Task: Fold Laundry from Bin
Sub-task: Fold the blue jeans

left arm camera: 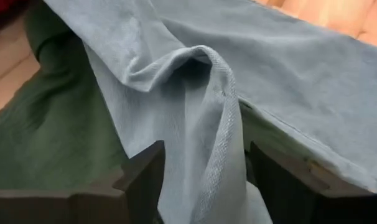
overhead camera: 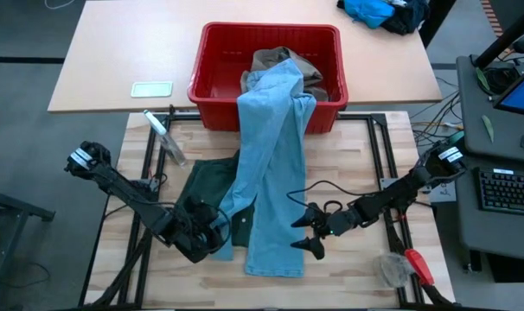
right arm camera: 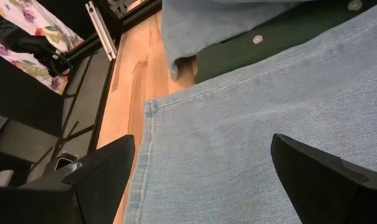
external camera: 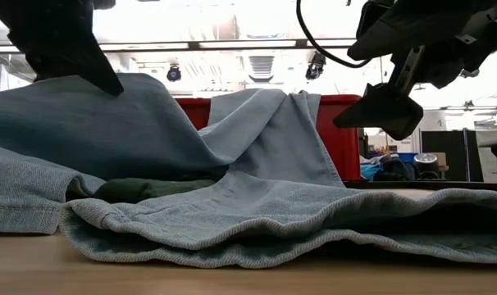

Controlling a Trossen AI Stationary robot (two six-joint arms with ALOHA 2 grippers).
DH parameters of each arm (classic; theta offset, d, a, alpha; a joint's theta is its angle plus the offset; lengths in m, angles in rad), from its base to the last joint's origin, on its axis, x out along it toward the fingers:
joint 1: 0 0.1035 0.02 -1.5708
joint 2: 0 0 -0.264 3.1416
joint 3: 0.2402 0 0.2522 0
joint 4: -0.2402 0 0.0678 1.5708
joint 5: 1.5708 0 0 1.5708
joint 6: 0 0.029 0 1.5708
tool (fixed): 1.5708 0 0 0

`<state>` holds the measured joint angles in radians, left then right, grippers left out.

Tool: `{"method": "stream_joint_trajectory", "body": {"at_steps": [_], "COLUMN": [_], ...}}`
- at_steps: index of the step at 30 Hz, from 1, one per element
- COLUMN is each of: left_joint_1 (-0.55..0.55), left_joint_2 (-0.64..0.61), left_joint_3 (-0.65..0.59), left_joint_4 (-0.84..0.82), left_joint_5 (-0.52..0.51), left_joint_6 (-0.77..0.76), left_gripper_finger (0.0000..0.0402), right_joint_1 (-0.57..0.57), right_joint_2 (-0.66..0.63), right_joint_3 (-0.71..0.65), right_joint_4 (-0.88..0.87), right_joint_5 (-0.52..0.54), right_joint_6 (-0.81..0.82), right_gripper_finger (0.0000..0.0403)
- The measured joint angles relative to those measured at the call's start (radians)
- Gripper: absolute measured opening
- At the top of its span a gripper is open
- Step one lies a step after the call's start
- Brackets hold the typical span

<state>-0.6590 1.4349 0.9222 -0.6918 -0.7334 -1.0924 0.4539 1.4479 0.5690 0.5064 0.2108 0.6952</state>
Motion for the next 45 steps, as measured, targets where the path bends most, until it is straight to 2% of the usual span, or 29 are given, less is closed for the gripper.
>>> {"method": "stream_joint_trajectory", "body": {"at_steps": [4,8,10,17,20,23,27,31,34,36,38,40,45], "left_joint_1": [0.003,0.002,0.0,-0.029,-0.052,-0.074,-0.088,-0.089,-0.088,-0.089,-0.092,-0.095,-0.102], "left_joint_2": [0.027,0.034,0.032,0.025,0.024,0.024,0.023,0.023,0.023,0.023,0.023,0.023,0.011], "left_joint_3": [0.004,0.024,0.038,0.207,0.303,0.378,0.437,0.454,0.452,0.451,0.452,0.452,0.494], "left_joint_4": [0.026,0.068,0.105,0.2,0.21,0.208,0.206,0.209,0.232,0.242,0.255,0.294,0.346], "left_joint_5": [0.008,0.011,0.011,-0.098,-0.192,-0.273,-0.302,-0.303,-0.304,-0.306,-0.335,-0.377,-0.384], "left_joint_6": [-0.05,-0.123,-0.124,0.097,0.167,0.209,0.228,0.222,0.22,0.22,0.221,0.237,0.303], "left_gripper_finger": [0.0157,0.0045,0.0014,0.0004,0.0002,0.0002,0.0001,0.0001,0.0,0.0,0.0,0.0,0.0], "right_joint_1": [0.0,0.0,0.0,-0.001,-0.002,-0.002,-0.023,-0.104,-0.191,-0.261,-0.334,-0.394,-0.488], "right_joint_2": [0.0,0.0,0.001,0.001,0.001,0.001,0.009,0.023,0.044,0.063,0.102,0.158,0.313], "right_joint_3": [0.0,0.0,0.0,0.0,0.0,0.0,0.0,-0.001,-0.001,-0.01,-0.023,-0.031,0.005], "right_joint_4": [0.0,0.0,0.0,0.0,0.0,0.0,0.0,0.046,0.174,0.309,0.504,0.683,0.85], "right_joint_5": [0.0,0.0,0.001,0.053,0.068,0.148,0.294,0.304,0.233,0.102,-0.078,-0.177,-0.191], "right_joint_6": [0.0,-0.009,-0.014,-0.016,-0.017,-0.035,-0.128,-0.185,-0.254,-0.326,-0.38,-0.39,-0.284], "right_gripper_finger": [0.0364,0.0364,0.0364,0.0364,0.0364,0.0364,0.0364,0.0364,0.0364,0.0364,0.0364,0.0364,0.0364]}}
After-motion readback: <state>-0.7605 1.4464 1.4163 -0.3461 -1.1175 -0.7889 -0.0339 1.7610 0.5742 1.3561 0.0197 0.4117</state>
